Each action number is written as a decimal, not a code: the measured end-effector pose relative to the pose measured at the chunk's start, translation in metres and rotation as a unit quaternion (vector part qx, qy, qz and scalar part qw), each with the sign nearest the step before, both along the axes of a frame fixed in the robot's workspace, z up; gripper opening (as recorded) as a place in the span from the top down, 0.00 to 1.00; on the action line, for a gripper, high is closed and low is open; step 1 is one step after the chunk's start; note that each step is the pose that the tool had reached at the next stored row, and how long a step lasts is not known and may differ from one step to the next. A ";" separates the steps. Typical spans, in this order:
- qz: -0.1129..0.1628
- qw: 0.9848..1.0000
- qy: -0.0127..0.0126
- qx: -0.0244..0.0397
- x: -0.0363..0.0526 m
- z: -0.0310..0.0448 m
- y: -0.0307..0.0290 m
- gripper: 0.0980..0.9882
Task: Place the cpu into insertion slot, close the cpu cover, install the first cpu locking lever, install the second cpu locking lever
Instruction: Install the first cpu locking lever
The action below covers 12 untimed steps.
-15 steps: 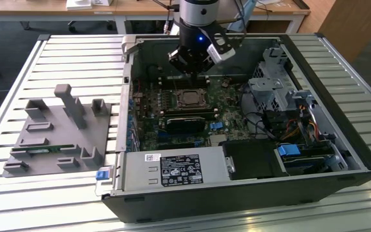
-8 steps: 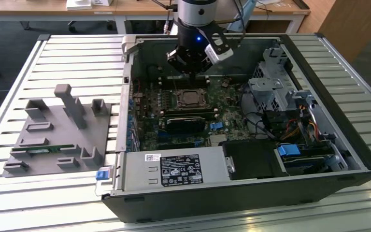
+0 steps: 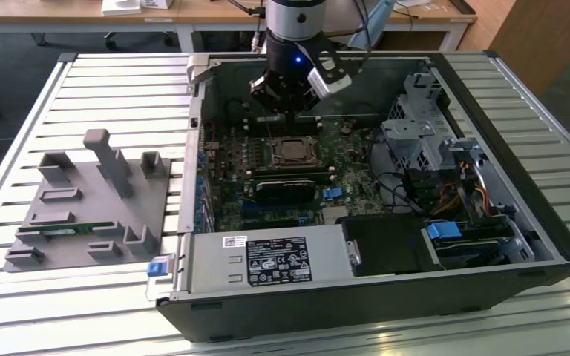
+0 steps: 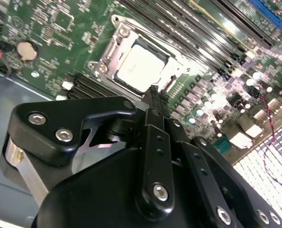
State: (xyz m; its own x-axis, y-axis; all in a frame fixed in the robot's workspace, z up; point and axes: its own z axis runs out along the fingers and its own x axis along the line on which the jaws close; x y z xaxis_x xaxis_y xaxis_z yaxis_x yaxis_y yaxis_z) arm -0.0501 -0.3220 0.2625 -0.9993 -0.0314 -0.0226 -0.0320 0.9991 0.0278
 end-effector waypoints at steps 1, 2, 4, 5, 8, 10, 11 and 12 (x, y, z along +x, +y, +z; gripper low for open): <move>0.000 1.000 0.000 0.000 -0.0024 -0.0001 0.0002 0.99; 0.000 1.000 0.000 0.000 -0.0048 -0.0002 0.0003 0.99; 0.000 1.000 0.000 0.000 -0.0093 -0.0007 0.0007 0.99; 0.000 1.000 0.000 0.000 -0.0114 -0.0009 0.0009 0.99; 0.000 1.000 0.000 0.000 -0.0145 -0.0029 0.0012 0.99; 0.000 1.000 0.000 0.000 -0.0155 -0.0045 0.0019 0.99; 0.000 1.000 0.000 0.000 -0.0161 -0.0049 0.0023 0.99; -0.001 1.000 0.000 0.000 -0.0171 -0.0054 0.0027 0.99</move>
State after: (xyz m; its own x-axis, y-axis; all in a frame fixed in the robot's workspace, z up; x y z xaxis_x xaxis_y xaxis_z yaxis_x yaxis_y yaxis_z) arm -0.0672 -0.3193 0.2571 -0.9993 -0.0290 -0.0224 -0.0296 0.9992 0.0278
